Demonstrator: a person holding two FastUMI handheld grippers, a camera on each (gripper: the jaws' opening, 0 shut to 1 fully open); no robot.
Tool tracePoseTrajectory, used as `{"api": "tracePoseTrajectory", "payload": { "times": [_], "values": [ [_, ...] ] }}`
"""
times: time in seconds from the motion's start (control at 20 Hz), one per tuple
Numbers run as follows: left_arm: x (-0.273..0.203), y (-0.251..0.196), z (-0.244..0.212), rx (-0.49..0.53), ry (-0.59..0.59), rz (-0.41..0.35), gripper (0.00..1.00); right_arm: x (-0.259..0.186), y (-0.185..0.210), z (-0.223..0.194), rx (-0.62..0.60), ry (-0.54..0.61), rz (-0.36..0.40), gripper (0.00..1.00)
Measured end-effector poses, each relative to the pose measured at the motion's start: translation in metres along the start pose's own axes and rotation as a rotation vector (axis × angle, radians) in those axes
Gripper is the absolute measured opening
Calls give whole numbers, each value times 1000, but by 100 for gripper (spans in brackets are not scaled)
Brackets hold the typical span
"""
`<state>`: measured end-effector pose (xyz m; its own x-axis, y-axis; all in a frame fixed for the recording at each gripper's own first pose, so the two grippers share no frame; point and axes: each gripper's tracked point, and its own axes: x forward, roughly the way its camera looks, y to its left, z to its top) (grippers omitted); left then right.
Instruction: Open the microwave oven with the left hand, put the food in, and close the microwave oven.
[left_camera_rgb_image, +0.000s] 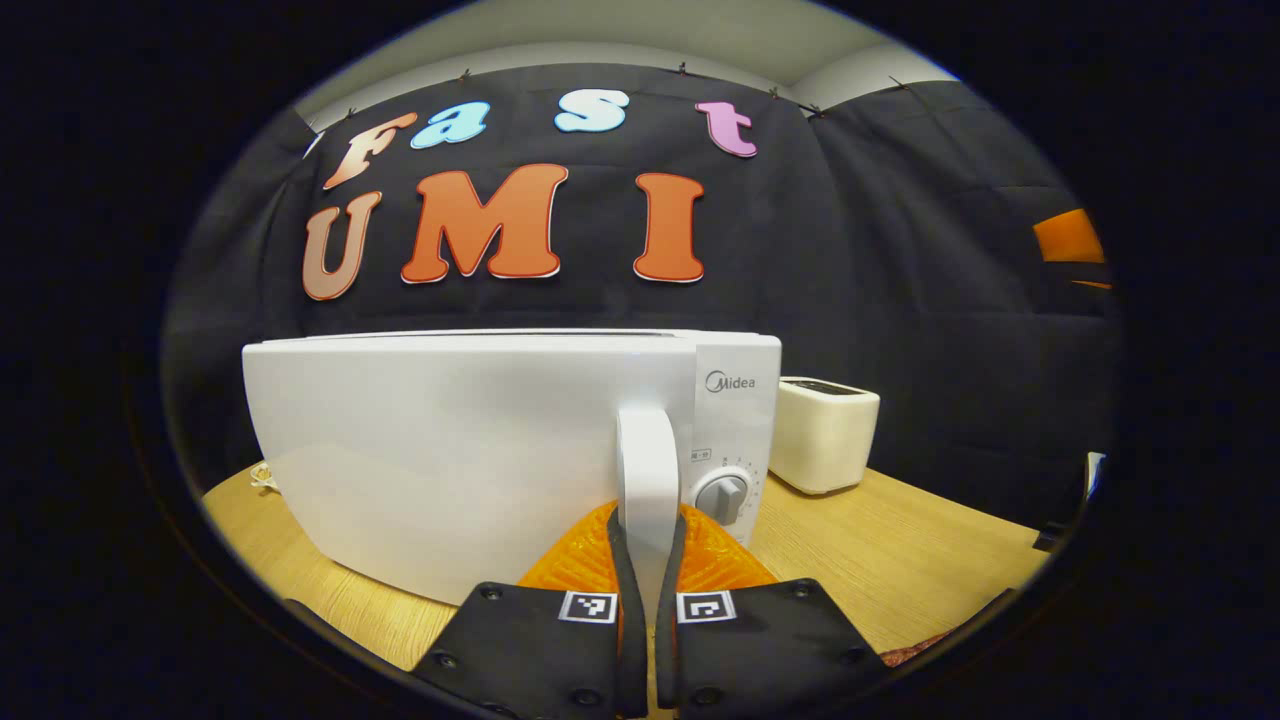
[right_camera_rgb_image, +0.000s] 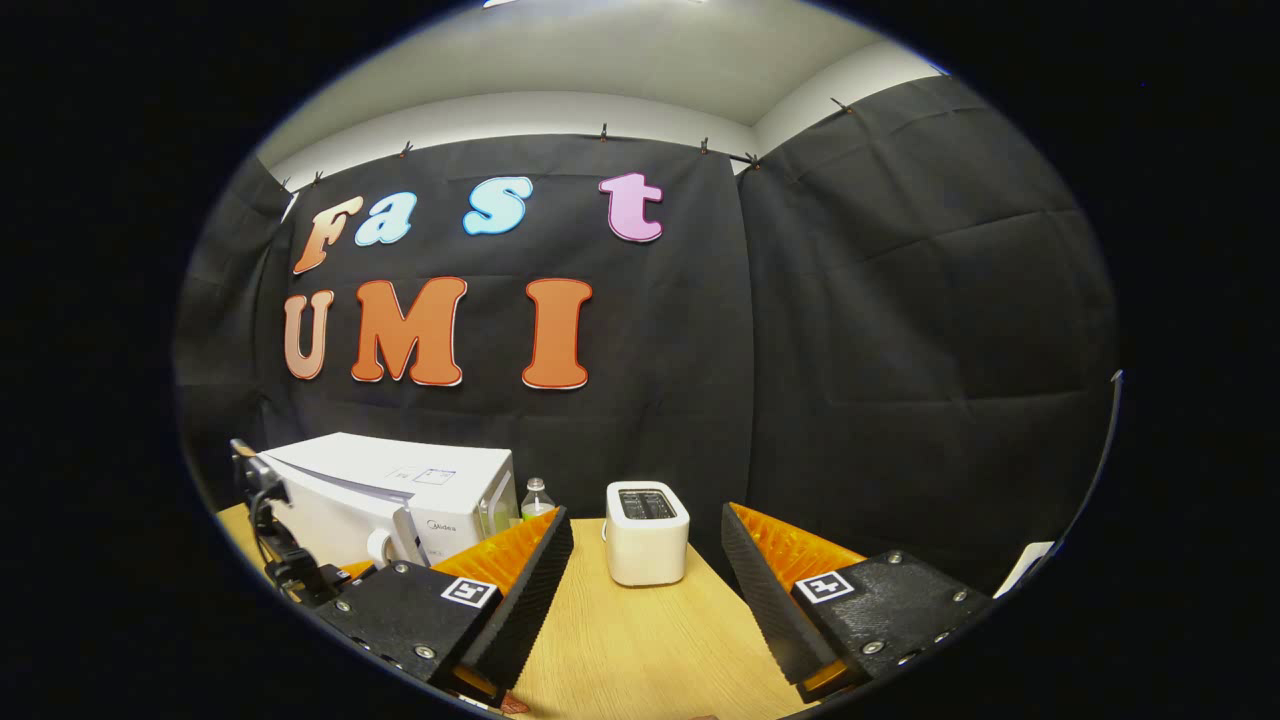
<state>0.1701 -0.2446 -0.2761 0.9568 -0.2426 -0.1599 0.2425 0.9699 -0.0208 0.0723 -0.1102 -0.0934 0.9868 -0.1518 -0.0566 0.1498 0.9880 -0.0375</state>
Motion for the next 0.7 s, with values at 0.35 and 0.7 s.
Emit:
{"api": "tracePoseTrajectory", "payload": {
  "times": [0.35,0.7],
  "values": [
    [-94,17,-5,23,20,-129,7,-21,13,-4,2,10,16,93],
    [-171,60,-9,29,25,-163,7,-51,33,-7,-1,5,49,93]
  ]
}}
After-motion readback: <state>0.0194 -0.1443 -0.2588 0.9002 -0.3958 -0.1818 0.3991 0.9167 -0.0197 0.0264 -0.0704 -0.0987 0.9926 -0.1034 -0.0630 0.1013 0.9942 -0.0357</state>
